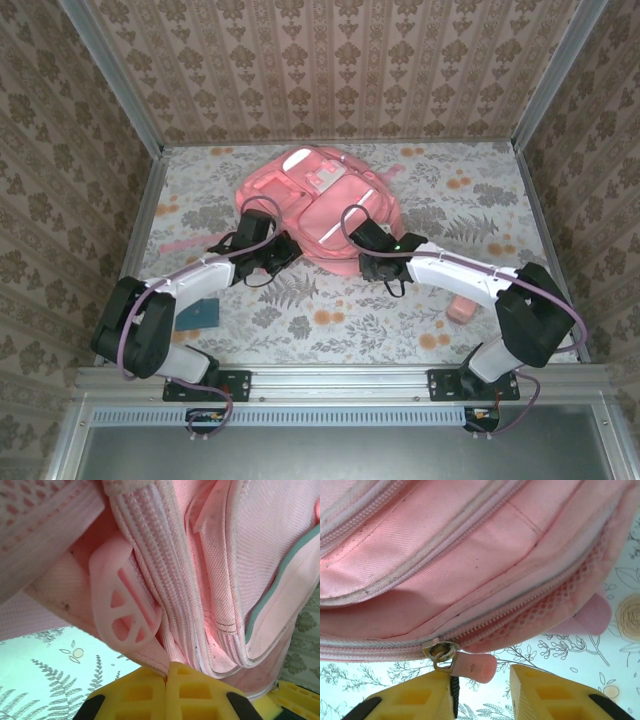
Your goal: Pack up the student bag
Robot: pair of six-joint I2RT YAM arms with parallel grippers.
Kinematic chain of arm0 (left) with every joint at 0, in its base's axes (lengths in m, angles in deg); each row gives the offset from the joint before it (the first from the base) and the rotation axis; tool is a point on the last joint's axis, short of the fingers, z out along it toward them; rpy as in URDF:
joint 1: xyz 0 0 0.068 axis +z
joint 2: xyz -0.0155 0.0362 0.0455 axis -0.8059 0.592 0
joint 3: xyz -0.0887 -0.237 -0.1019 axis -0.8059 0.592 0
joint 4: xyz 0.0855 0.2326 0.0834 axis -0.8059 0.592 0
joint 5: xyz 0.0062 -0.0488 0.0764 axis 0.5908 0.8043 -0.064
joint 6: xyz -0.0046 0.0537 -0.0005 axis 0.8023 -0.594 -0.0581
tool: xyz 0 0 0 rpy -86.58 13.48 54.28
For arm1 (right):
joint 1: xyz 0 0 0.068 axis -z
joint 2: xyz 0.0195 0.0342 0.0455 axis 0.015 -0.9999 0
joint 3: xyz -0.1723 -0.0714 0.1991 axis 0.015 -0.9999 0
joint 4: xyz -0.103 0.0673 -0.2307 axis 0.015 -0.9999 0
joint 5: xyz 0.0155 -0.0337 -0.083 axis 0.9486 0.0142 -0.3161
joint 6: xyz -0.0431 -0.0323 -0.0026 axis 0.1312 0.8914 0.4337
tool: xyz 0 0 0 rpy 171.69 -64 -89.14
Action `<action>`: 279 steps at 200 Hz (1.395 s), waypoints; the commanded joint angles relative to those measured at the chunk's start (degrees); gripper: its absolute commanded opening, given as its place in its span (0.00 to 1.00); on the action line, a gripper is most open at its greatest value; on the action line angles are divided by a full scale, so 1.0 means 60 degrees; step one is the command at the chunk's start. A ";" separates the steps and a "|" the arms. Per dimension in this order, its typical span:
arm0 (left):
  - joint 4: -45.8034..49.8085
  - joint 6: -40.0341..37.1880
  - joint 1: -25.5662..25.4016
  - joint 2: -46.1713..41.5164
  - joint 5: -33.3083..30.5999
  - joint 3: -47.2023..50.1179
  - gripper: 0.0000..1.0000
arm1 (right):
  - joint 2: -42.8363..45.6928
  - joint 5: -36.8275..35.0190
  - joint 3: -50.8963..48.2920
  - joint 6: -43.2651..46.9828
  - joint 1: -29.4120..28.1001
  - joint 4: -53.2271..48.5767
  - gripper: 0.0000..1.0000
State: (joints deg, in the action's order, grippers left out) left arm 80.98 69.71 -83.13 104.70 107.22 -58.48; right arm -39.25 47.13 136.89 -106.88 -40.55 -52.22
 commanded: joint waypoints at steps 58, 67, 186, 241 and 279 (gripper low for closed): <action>-0.0166 -0.0337 0.0086 -0.0274 -0.0094 -0.0070 0.02 | -0.0891 0.0351 0.0832 0.2027 -0.0151 -0.0377 0.30; -0.0136 -0.0341 0.0099 -0.0290 -0.0101 -0.0071 0.02 | -0.0932 0.0115 0.0854 0.2005 -0.0157 -0.0424 0.26; 0.0084 -0.0456 0.0286 -0.0409 -0.0143 -0.0037 0.02 | -0.0342 -0.0372 0.0473 0.2040 -0.0260 -0.0638 0.21; 0.0227 -0.0472 0.0333 -0.0563 -0.0224 0.0004 0.02 | -0.0417 -0.0593 0.0620 0.1996 -0.0399 -0.0605 0.06; 0.0516 -0.0686 0.0485 -0.0715 -0.0549 0.0112 0.00 | -0.0182 -0.1457 0.0552 0.1066 -0.0284 -0.0851 0.03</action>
State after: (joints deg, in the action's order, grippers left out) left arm 82.83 68.20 -81.71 103.04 107.00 -58.29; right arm -42.88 44.64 140.33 -95.87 -42.91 -53.79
